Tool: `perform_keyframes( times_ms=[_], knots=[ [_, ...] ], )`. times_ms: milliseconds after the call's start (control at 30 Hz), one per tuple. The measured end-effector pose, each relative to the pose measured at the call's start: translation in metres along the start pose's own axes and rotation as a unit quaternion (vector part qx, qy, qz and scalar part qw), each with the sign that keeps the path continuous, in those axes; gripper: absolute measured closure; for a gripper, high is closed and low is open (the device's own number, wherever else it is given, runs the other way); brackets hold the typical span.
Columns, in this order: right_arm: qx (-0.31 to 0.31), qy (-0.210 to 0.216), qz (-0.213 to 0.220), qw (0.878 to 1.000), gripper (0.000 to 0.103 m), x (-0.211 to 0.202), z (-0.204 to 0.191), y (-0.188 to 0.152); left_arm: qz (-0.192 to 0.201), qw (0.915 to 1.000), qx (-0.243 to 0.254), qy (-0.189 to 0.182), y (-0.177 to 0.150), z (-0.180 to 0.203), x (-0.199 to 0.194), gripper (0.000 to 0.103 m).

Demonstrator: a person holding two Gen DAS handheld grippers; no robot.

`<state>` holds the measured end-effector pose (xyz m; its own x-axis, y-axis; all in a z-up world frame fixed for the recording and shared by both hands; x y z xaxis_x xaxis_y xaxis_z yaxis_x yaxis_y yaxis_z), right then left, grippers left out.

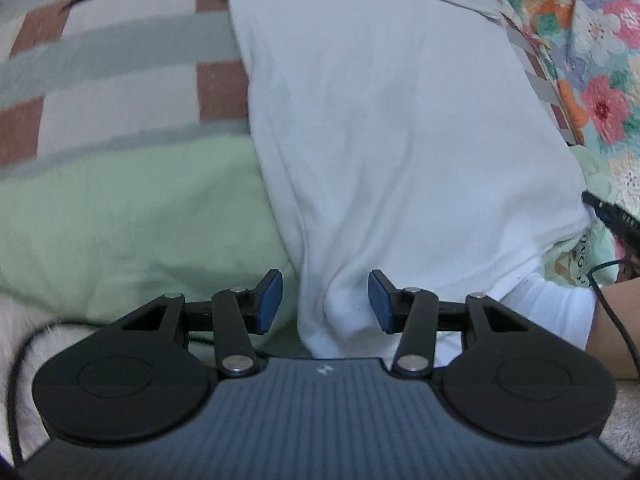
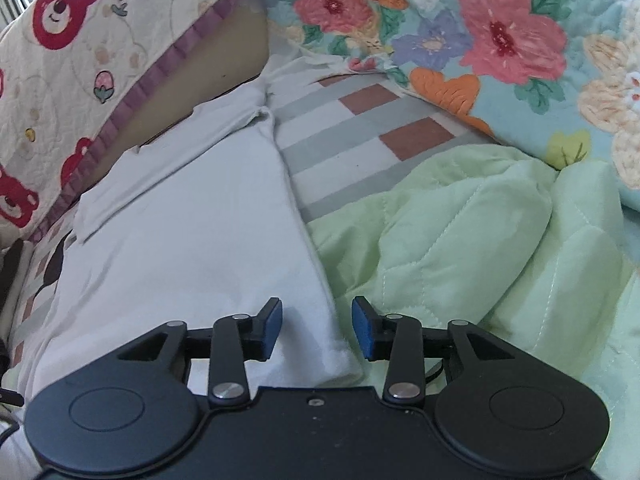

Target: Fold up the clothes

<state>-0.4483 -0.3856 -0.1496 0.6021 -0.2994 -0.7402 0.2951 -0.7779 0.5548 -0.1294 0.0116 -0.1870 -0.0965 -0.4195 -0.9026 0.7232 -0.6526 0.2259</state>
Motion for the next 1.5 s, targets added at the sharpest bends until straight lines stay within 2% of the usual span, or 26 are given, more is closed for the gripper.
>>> perform_keyframes(
  times_ms=[67, 167, 233, 267, 300, 367, 467, 500, 567, 600, 700, 867, 1000, 1100, 1133, 1167, 1200, 1233, 1267, 1300, 1333, 1367, 1400, 1500],
  knots=[
    [-0.005, -0.009, -0.003, 1.000, 0.056, 0.000, 0.003, -0.006, 0.005, 1.0000, -0.004, -0.001, -0.003, 0.002, 0.000, 0.055],
    [0.001, 0.017, -0.016, 1.000, 0.055, 0.002, 0.003, -0.014, 0.018, 0.9998, -0.009, 0.001, -0.004, 0.004, 0.002, 0.054],
    [0.014, 0.053, -0.017, 0.998, 0.055, 0.007, -0.003, -0.018, 0.020, 0.9996, -0.020, 0.006, -0.002, 0.003, 0.005, 0.054],
    [0.019, 0.070, -0.013, 0.997, 0.067, 0.008, -0.006, -0.019, 0.020, 0.9994, -0.025, 0.009, -0.002, 0.003, 0.007, 0.053],
    [0.022, 0.084, 0.000, 0.996, 0.091, 0.005, -0.010, -0.016, 0.021, 0.9992, -0.031, 0.013, -0.001, 0.003, 0.010, 0.053],
    [0.031, 0.115, 0.032, 0.992, 0.092, -0.005, -0.019, -0.006, 0.022, 0.9992, -0.032, 0.013, -0.001, 0.002, 0.008, 0.053],
    [0.058, 0.166, 0.116, 0.978, 0.092, -0.064, -0.039, 0.035, 0.025, 0.9988, -0.043, 0.002, -0.003, 0.002, 0.005, 0.052],
    [0.053, 0.164, 0.132, 0.976, 0.093, -0.081, -0.043, 0.045, 0.027, 0.9985, -0.048, -0.004, -0.004, 0.001, 0.005, 0.052],
    [-0.006, 0.092, 0.129, 0.987, 0.094, -0.088, -0.042, 0.050, 0.030, 0.9979, -0.054, -0.018, -0.005, 0.002, 0.006, 0.052],
    [-0.030, 0.050, 0.113, 0.992, 0.094, -0.080, -0.035, 0.046, 0.031, 0.9980, -0.051, -0.021, -0.006, 0.003, 0.008, 0.052],
    [-0.002, -0.002, 0.063, 0.998, 0.093, -0.051, -0.008, 0.034, 0.034, 0.9981, -0.038, -0.035, -0.008, 0.008, 0.008, 0.052],
    [0.075, 0.004, 0.057, 0.996, 0.093, -0.032, 0.008, 0.032, 0.039, 0.9956, -0.016, -0.084, -0.011, 0.021, 0.004, 0.051],
    [0.077, -0.001, 0.047, 0.996, 0.092, -0.027, 0.007, 0.031, 0.018, 0.9943, 0.041, -0.097, -0.019, 0.039, 0.006, 0.048],
    [0.076, -0.003, 0.043, 0.996, 0.091, -0.025, 0.012, 0.029, 0.005, 0.9940, 0.089, -0.064, -0.024, 0.047, 0.013, 0.045],
    [0.075, -0.004, 0.041, 0.996, 0.091, -0.024, 0.014, 0.028, 0.002, 0.9946, 0.091, -0.048, -0.025, 0.046, 0.016, 0.044],
    [0.075, -0.005, 0.040, 0.996, 0.091, -0.024, 0.016, 0.027, -0.001, 0.9951, 0.093, -0.033, -0.026, 0.045, 0.019, 0.036],
    [0.076, -0.005, 0.038, 0.996, 0.091, -0.024, 0.017, 0.026, 0.006, 0.9958, 0.090, -0.016, -0.024, 0.042, 0.020, 0.034],
    [0.078, -0.004, 0.038, 0.996, 0.091, -0.024, 0.018, 0.026, 0.015, 0.9960, 0.088, -0.001, -0.022, 0.039, 0.018, 0.036],
    [0.079, -0.003, 0.039, 0.996, 0.091, -0.024, 0.018, 0.026, 0.025, 0.9952, 0.092, 0.023, -0.020, 0.036, 0.016, 0.044],
    [0.079, -0.002, 0.039, 0.996, 0.091, -0.024, 0.018, 0.027, 0.034, 0.9937, 0.096, 0.047, -0.018, 0.032, 0.014, 0.057],
    [0.078, -0.001, 0.041, 0.996, 0.091, -0.024, 0.019, 0.028, 0.039, 0.9926, 0.101, 0.054, -0.016, 0.032, 0.012, 0.066],
    [0.078, 0.000, 0.042, 0.996, 0.091, -0.024, 0.019, 0.028, 0.044, 0.9915, 0.106, 0.061, -0.013, 0.032, 0.011, 0.090],
    [0.076, 0.001, 0.043, 0.996, 0.092, -0.025, 0.019, 0.029, 0.062, 0.9887, 0.115, 0.074, -0.011, 0.034, 0.003, 0.099],
    [0.060, -0.012, 0.050, 0.997, 0.092, -0.028, 0.018, 0.030, 0.115, 0.9766, 0.142, 0.113, -0.005, 0.043, -0.020, 0.099]
  ],
)
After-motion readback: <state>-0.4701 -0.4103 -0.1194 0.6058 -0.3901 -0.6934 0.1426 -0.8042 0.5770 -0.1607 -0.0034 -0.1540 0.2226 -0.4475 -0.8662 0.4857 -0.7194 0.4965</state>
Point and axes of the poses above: each gripper's, at about its wrist camera, not at the fingertips, and x roughly the way its jaws point, z to its right, y to its top, the point moved 10 cm from there along x, roughly the way its jaws point, and after that the axes turned 4 degrees about x, right-handed, at the moved point
